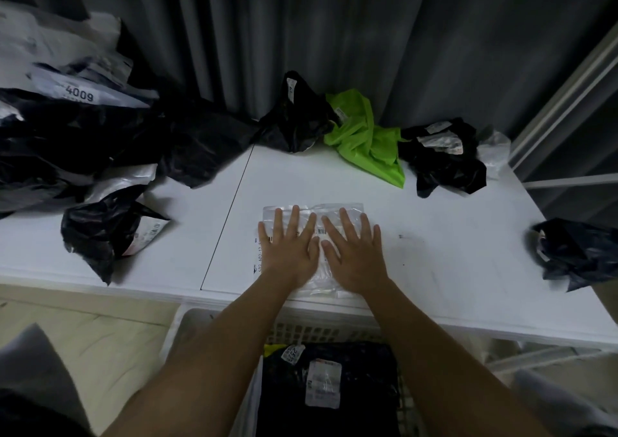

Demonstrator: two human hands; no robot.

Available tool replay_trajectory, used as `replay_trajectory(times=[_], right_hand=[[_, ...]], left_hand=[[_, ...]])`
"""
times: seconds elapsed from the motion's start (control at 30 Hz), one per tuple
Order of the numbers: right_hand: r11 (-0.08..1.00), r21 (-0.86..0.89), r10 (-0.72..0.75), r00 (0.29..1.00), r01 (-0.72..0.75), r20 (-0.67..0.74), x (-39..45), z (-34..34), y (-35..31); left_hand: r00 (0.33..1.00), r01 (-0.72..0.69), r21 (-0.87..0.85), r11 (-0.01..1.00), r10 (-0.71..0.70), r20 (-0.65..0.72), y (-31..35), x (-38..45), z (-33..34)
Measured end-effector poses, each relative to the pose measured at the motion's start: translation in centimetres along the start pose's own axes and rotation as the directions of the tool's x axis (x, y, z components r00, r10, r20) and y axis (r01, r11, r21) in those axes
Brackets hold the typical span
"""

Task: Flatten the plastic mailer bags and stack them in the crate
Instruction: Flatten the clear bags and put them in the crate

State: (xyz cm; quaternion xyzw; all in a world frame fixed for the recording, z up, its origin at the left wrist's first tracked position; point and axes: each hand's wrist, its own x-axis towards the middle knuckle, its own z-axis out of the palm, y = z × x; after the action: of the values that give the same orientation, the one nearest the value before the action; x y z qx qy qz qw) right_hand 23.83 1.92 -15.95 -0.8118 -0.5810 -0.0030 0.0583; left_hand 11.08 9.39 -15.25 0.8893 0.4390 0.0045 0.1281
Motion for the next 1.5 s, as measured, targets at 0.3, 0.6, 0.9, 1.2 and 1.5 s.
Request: replay_trajectory(times=[0.3, 0.6, 0.9, 1.2, 1.5], right_hand=[[1.0, 0.009, 0.024, 1.0, -0.024, -0.003, 0.1, 0.9, 0.2], [0.999, 0.021, 0.034, 0.997, -0.035, 0.067, 0.2, 0.7, 0.1], [0.997, 0.074, -0.025, 0.927, -0.004, 0.373, 1.4, -3.7, 1.3], [0.99, 0.128, -0.068, 0.997, 0.064, 0.031, -0.8, -10.3, 5.6], [0.947, 0.292, 0.185, 0.973, -0.137, -0.141, -1.0, -15.1, 12.6]], left_hand=[[1.0, 0.015, 0.066, 0.998, -0.014, -0.015, 0.0, 0.1, 0.8], [0.998, 0.018, 0.112, 0.994, -0.025, 0.056, 0.2, 0.2, 0.4], [0.986, -0.004, 0.39, 0.921, -0.061, 0.155, 2.1, 0.6, -3.0], [0.989, -0.098, 0.349, 0.932, 0.129, -0.068, 8.6, 0.9, -9.6], [0.96, -0.19, 0.109, 0.976, 0.208, -0.186, 16.1, 2.3, -11.9]])
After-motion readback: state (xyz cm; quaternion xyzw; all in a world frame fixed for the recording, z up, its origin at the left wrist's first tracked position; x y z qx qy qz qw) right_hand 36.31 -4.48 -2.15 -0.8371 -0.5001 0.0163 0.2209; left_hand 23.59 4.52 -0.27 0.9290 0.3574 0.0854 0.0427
